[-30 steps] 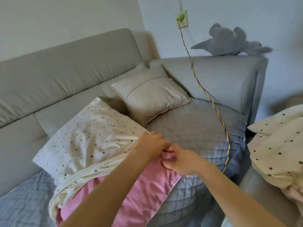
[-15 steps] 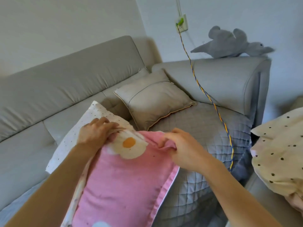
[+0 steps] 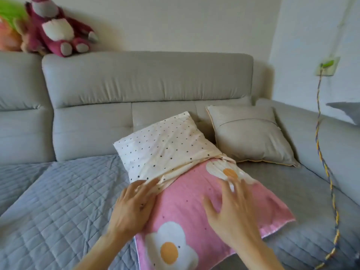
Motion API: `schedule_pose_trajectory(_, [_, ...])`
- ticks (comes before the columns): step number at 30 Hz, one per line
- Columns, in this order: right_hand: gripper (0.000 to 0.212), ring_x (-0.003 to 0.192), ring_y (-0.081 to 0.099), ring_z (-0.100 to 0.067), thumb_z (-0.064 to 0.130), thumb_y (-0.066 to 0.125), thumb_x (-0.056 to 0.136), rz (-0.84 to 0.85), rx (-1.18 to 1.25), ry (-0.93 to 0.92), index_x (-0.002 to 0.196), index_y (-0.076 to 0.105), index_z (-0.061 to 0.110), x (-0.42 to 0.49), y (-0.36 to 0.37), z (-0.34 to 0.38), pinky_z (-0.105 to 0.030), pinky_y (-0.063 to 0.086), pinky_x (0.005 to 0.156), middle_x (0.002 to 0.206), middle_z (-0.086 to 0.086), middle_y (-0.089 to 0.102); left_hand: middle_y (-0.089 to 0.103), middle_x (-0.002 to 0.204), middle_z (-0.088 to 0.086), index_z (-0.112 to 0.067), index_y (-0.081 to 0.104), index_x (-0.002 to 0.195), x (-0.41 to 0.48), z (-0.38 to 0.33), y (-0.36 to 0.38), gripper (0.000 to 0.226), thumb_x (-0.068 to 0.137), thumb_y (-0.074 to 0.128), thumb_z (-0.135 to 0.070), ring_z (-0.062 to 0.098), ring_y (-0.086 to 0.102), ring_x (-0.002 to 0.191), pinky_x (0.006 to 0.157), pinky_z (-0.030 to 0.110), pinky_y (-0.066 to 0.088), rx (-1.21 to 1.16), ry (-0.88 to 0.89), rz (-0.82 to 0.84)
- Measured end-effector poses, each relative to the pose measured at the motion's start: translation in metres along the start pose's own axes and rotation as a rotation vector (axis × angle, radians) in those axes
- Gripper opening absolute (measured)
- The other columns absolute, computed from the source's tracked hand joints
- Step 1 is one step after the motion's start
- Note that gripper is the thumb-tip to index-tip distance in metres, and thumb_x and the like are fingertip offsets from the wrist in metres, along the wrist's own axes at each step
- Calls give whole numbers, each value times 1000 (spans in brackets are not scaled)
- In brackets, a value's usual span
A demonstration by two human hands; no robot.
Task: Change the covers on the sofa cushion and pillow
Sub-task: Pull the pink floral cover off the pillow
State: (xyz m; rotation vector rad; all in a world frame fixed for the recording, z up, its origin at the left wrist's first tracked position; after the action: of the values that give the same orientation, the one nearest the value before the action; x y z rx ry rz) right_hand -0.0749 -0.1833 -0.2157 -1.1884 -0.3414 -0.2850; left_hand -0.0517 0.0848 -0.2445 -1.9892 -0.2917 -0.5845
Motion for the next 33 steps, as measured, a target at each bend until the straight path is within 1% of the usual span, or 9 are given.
schedule_pose_trajectory(3, [87,140,30,-50,90,26,74,72,-97,-113,137,43,33,-23,36,70,-75,37,92,151,-19,38,49,128,-13,-64,29,140,-9,15,-5,45,95,28,-65,18,57,114,91,36,51,45,-5,48])
schedule_pose_trajectory(7, [118,136,27,-61,95,46,53,101,-172,-239,146,45,23,-47,80,134,-87,19,84,149,-36,31,45,130,-11,-67,10,143,-19,26,8,59,97,35,-40,21,57,110,76,40,57,58,66,212])
schedule_pose_trajectory(11, [84,132,27,-65,43,83,64,213,-336,-301,139,54,16,-56,112,135,-88,19,89,146,-39,33,42,116,-3,-62,-3,146,-31,27,22,107,80,60,-6,26,55,94,52,38,55,169,179,303])
schedule_pose_trajectory(15, [62,106,54,-47,21,82,63,173,-344,-407,120,58,26,-47,84,137,-64,51,72,123,-21,51,41,98,-1,-53,18,150,-29,22,10,117,64,81,-4,23,53,69,30,27,40,351,233,244])
schedule_pose_trajectory(22, [55,84,52,-27,-4,56,64,-247,-176,-631,110,65,25,-36,-51,86,-36,47,63,99,-6,58,43,102,7,-50,32,141,-3,43,-33,100,67,73,3,32,53,79,43,38,49,424,66,63])
schedule_pose_trajectory(24, [64,87,51,-22,-4,60,58,-98,-181,-564,110,59,34,-54,-34,42,-32,46,64,102,5,52,44,105,4,-58,25,143,-1,46,-24,89,81,67,-10,31,55,85,56,42,52,369,47,124])
schedule_pose_trajectory(27, [64,106,40,-12,36,70,64,504,-173,-311,120,45,53,-89,38,-13,-38,48,81,110,22,35,44,122,-4,-66,14,141,-11,43,11,81,87,64,-32,25,56,107,71,41,53,135,51,329])
schedule_pose_trajectory(30, [62,111,34,-4,62,65,67,793,-39,-301,125,45,58,-107,46,1,-34,40,95,114,25,34,45,128,-1,-50,39,132,-14,29,1,65,72,61,-36,28,55,110,80,43,51,17,13,273])
schedule_pose_trajectory(33, [43,100,57,2,67,67,76,875,228,-224,114,65,45,-82,19,20,-32,50,92,109,24,59,48,129,-4,-28,55,116,-4,-16,-15,52,67,50,-43,26,50,109,85,41,45,34,146,150])
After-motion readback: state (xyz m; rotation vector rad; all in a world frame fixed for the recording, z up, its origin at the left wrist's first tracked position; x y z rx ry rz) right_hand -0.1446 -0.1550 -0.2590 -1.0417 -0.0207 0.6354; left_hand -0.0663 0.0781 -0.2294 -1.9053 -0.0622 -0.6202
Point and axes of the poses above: each hand's wrist, its own x-axis towards the middle knuckle, its own y-axis out of the palm, z = x × y, the point moved 9 cm from there along x, towards the middle knuckle
